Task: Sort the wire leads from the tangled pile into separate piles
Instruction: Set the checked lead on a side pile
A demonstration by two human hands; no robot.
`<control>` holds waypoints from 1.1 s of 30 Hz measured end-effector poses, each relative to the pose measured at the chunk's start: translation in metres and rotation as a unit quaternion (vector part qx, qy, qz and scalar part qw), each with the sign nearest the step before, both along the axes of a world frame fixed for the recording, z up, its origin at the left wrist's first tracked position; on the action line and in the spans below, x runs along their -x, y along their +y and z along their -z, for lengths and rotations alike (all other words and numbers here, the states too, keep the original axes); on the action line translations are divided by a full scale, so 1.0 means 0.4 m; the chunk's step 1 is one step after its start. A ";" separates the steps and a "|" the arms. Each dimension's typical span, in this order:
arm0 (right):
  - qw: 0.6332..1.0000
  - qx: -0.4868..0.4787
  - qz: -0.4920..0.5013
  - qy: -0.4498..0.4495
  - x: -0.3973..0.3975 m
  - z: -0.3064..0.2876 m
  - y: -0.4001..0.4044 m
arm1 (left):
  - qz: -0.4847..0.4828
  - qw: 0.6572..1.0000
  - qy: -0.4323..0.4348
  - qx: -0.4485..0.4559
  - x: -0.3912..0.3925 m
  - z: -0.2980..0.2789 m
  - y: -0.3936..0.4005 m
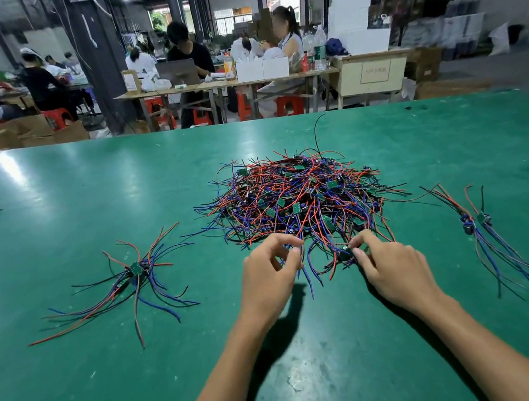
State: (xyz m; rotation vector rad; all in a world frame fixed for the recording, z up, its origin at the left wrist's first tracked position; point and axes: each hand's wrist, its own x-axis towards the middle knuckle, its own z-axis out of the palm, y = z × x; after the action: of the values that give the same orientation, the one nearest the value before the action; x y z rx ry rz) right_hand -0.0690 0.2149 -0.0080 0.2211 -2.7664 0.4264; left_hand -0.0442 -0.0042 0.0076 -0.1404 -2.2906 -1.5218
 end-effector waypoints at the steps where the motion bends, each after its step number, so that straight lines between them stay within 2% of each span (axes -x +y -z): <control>1: 1.000 0.009 -0.005 -0.002 -0.003 0.002 0.005 | -0.020 0.998 0.011 0.052 -0.003 0.003 0.001; 4: 0.999 0.041 -0.021 0.005 -0.012 0.004 0.013 | -0.011 0.974 0.082 0.212 -0.032 0.010 0.013; 7: 0.995 0.093 -0.020 0.035 -0.020 0.002 0.013 | 0.045 0.935 0.160 0.314 -0.061 -0.005 0.034; 10: 0.992 0.122 -0.010 0.030 -0.021 0.003 0.022 | 0.120 0.920 0.162 0.336 -0.105 -0.020 0.026; 12: 0.990 0.136 -0.016 0.025 -0.020 0.005 0.026 | 0.235 0.918 0.126 0.292 -0.158 -0.015 0.025; 13: 0.989 0.146 -0.019 0.026 -0.020 0.006 0.027 | 0.305 0.917 0.078 0.244 -0.178 -0.021 0.027; 15: 0.987 0.155 -0.026 0.027 -0.015 0.004 0.024 | 0.407 0.907 -0.085 0.070 -0.168 -0.073 0.023; 16: 0.987 0.158 -0.028 0.026 -0.011 0.005 0.023 | 0.428 0.891 -0.149 -0.033 -0.134 -0.100 0.017; 17: 0.986 0.161 -0.031 0.025 -0.010 0.005 0.021 | 0.421 0.882 -0.182 -0.105 -0.093 -0.124 0.007; 18: 0.985 0.164 -0.036 0.028 -0.010 0.004 0.019 | 0.375 0.900 -0.178 -0.135 -0.056 -0.146 0.002; 20: 0.982 0.175 -0.050 0.048 -0.015 -0.002 0.016 | 0.193 0.971 -0.072 -0.122 -0.005 -0.144 0.012; 22: 0.976 0.193 -0.067 0.077 -0.021 -0.007 0.016 | 0.061 0.994 0.025 -0.090 0.014 -0.090 0.045; 26: 0.960 0.210 -0.098 0.154 -0.037 -0.021 0.003 | -0.016 0.995 0.080 0.062 0.023 0.008 0.088; 29: 0.953 0.207 -0.109 0.192 -0.043 -0.024 -0.001 | -0.066 0.974 0.169 0.135 0.007 0.004 0.085; 31: 0.949 0.195 -0.132 0.208 -0.048 -0.020 -0.005 | -0.027 0.963 0.201 0.175 -0.007 0.003 0.085; 33: 0.939 0.194 -0.164 0.232 -0.052 -0.019 -0.009 | 0.026 0.961 0.199 0.192 -0.013 0.002 0.085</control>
State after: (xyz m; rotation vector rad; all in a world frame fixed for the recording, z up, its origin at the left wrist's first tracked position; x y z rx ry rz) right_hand -0.0481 0.2112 -0.0003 0.6025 -2.1321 0.8668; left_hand -0.0390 0.0297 0.0067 -0.5627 -2.2265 -0.9434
